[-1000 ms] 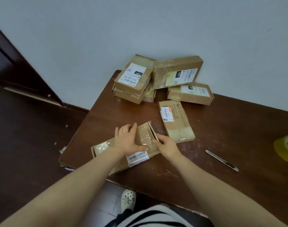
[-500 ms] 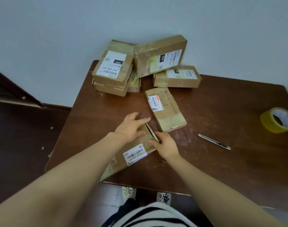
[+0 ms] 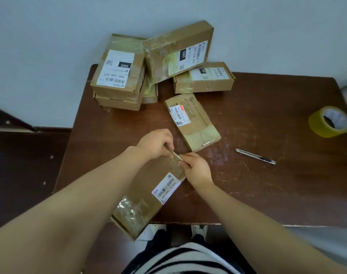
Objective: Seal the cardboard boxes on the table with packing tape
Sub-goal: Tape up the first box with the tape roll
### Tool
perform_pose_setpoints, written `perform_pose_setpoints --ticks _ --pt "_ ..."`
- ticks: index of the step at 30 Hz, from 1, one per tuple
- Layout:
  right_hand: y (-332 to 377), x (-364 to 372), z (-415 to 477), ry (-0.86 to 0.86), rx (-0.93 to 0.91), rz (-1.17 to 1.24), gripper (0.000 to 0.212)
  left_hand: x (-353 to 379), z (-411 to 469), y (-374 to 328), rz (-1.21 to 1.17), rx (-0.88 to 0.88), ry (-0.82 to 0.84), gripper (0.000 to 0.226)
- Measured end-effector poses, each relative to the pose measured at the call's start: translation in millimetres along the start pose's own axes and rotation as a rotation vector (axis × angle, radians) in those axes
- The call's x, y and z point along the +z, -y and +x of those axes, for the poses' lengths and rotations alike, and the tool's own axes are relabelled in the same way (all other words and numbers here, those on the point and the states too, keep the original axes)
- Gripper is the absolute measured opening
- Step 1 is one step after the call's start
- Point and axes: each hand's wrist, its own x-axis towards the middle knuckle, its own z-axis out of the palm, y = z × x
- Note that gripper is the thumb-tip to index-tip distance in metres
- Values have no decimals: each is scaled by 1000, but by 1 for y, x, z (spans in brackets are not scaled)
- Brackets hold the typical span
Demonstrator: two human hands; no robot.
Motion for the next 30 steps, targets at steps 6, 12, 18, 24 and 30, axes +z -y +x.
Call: perform_pose_setpoints --ticks 6,12,18,24,30 --pt "-2 -3 2 25 9 31 25 1 0 3 1 -33 17 17" --pt "4 8 -1 -35 40 106 34 0 -1 2 -29 25 91 26" --pt "3 9 2 -40 25 -17 29 2 -1 3 -32 32 58 21" --pt "-2 1 1 -37 69 127 36 2 -6 3 -98 96 40 27" --pt "-7 2 2 -18 -20 -96 29 4 -6 -3 -61 55 30 18"
